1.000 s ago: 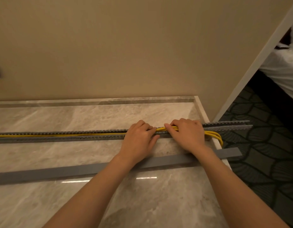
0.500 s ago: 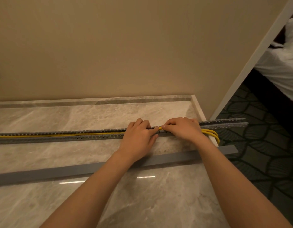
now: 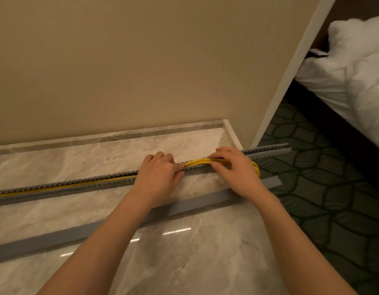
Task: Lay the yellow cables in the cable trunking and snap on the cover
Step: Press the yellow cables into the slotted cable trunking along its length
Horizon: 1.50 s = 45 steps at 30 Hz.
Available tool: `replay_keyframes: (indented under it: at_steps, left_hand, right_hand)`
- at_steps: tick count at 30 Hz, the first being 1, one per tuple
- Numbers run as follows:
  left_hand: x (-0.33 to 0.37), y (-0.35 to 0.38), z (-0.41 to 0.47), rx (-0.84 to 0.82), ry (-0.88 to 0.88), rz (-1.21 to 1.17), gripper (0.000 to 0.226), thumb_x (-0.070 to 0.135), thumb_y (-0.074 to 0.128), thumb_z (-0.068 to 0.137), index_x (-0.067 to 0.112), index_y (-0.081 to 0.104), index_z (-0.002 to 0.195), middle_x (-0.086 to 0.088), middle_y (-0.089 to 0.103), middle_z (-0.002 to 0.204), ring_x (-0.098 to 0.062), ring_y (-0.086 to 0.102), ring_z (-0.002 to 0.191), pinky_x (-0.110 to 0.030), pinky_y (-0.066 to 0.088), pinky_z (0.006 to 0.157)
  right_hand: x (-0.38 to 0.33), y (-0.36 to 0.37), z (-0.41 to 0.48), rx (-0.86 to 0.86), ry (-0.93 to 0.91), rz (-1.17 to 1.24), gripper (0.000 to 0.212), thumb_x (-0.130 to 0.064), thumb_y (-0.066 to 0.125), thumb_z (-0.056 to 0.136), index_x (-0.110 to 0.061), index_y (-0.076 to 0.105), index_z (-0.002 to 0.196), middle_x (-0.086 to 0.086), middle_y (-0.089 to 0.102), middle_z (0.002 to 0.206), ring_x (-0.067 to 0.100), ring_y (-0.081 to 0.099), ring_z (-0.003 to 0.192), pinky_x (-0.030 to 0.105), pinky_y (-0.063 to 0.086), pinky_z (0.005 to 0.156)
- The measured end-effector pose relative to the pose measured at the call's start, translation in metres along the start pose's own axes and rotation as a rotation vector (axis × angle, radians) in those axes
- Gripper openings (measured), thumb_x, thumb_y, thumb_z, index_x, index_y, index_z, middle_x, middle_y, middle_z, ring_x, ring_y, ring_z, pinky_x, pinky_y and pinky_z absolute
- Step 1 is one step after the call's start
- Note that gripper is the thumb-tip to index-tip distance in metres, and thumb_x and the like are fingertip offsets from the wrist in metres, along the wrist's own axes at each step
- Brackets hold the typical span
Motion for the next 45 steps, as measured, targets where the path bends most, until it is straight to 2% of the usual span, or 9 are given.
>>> replay_keyframes:
  at_steps: [10, 16, 20, 25, 28, 35, 39, 43, 45]
  left_hand:
    - [0.052, -0.001, 0.01, 0.066, -0.045, -0.061, 0.037, 0.035, 0.045, 0.09, 0.018, 0.056, 0.121, -0.003, 0.059, 0.118, -0.025, 0.051, 0.107, -0.036, 0.037, 0.093]
    - [0.076, 0.026, 0.01, -0.046, -0.112, -0.069, 0.063, 0.046, 0.032, 0.095, 0.015, 0.015, 0.147, -0.007, 0.019, 0.155, -0.028, 0.018, 0.141, -0.044, 0.014, 0.114]
    - [0.074, 0.03, 0.009, -0.07, -0.099, -0.044, 0.064, 0.045, 0.032, 0.095, 0.015, 0.009, 0.148, -0.008, 0.015, 0.156, -0.027, 0.014, 0.142, -0.045, 0.012, 0.114]
    - [0.072, 0.027, 0.01, -0.06, -0.085, -0.052, 0.059, 0.038, 0.032, 0.097, 0.016, 0.013, 0.148, -0.006, 0.019, 0.155, -0.026, 0.019, 0.141, -0.042, 0.016, 0.115]
    - [0.07, 0.027, 0.01, -0.078, -0.066, -0.032, 0.061, 0.036, 0.032, 0.097, 0.017, 0.007, 0.148, -0.004, 0.013, 0.156, -0.023, 0.016, 0.142, -0.04, 0.017, 0.114]
    - [0.066, 0.03, 0.006, -0.125, -0.033, -0.069, 0.066, 0.035, 0.032, 0.098, 0.018, -0.008, 0.148, -0.003, -0.004, 0.158, -0.024, 0.0, 0.144, -0.042, 0.008, 0.116]
    - [0.061, 0.031, 0.004, -0.132, 0.004, -0.121, 0.066, 0.032, 0.032, 0.098, 0.019, -0.011, 0.147, -0.001, -0.01, 0.157, -0.021, -0.007, 0.144, -0.039, 0.002, 0.116]
    - [0.057, 0.028, 0.001, -0.106, 0.02, -0.131, 0.064, 0.03, 0.033, 0.098, 0.021, -0.007, 0.148, 0.003, -0.005, 0.157, -0.016, -0.003, 0.144, -0.034, 0.003, 0.116]
    - [0.056, 0.024, 0.002, -0.069, 0.014, -0.09, 0.06, 0.03, 0.035, 0.098, 0.024, 0.003, 0.149, 0.006, 0.007, 0.157, -0.013, 0.009, 0.144, -0.035, 0.01, 0.116]
  right_hand:
    - [0.032, -0.08, -0.046, 0.209, 0.184, 0.264, 0.018, -0.016, 0.057, 0.09, -0.026, 0.069, 0.098, -0.015, 0.068, 0.092, -0.008, 0.06, 0.086, 0.002, 0.044, 0.073]
    - [0.087, -0.071, -0.063, 0.43, 0.482, 0.756, 0.025, -0.011, 0.047, 0.094, -0.021, 0.07, 0.096, -0.002, 0.071, 0.1, 0.011, 0.066, 0.095, 0.023, 0.049, 0.08]
    - [0.123, -0.044, -0.067, 0.307, 0.682, 0.792, 0.031, 0.002, 0.045, 0.09, -0.019, 0.067, 0.094, 0.003, 0.066, 0.106, 0.019, 0.061, 0.102, 0.03, 0.05, 0.084]
    - [0.132, -0.022, -0.051, -0.019, 0.531, 0.544, 0.04, -0.006, 0.058, 0.088, -0.029, 0.05, 0.12, -0.014, 0.055, 0.112, -0.003, 0.052, 0.098, 0.007, 0.048, 0.064]
    - [0.131, -0.021, -0.041, -0.03, 0.493, 0.529, 0.024, -0.006, 0.058, 0.088, -0.015, 0.057, 0.11, 0.005, 0.064, 0.105, 0.012, 0.061, 0.09, 0.013, 0.05, 0.062]
    - [0.132, -0.025, -0.047, 0.263, 0.482, 0.492, 0.017, -0.004, 0.069, 0.078, -0.02, 0.064, 0.081, -0.001, 0.067, 0.083, 0.008, 0.064, 0.076, 0.011, 0.05, 0.059]
    - [0.136, -0.03, -0.05, 0.406, 0.531, 0.548, 0.023, -0.007, 0.071, 0.074, -0.023, 0.062, 0.089, 0.01, 0.07, 0.087, 0.02, 0.069, 0.082, 0.031, 0.057, 0.071]
    - [0.136, -0.026, -0.051, 0.475, 0.507, 0.495, 0.049, -0.004, 0.069, 0.078, -0.024, 0.051, 0.119, 0.008, 0.068, 0.088, 0.017, 0.068, 0.082, 0.03, 0.054, 0.074]
    - [0.136, -0.025, -0.051, 0.5, 0.514, 0.528, 0.038, -0.006, 0.068, 0.078, -0.025, 0.054, 0.108, 0.008, 0.068, 0.087, 0.018, 0.068, 0.081, 0.032, 0.055, 0.073]
Point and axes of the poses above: each hand's wrist, its own z-axis towards the middle knuckle, its own y-axis out of the palm, x = y × z, the point moved 3 cm from there along z, towards the middle knuckle
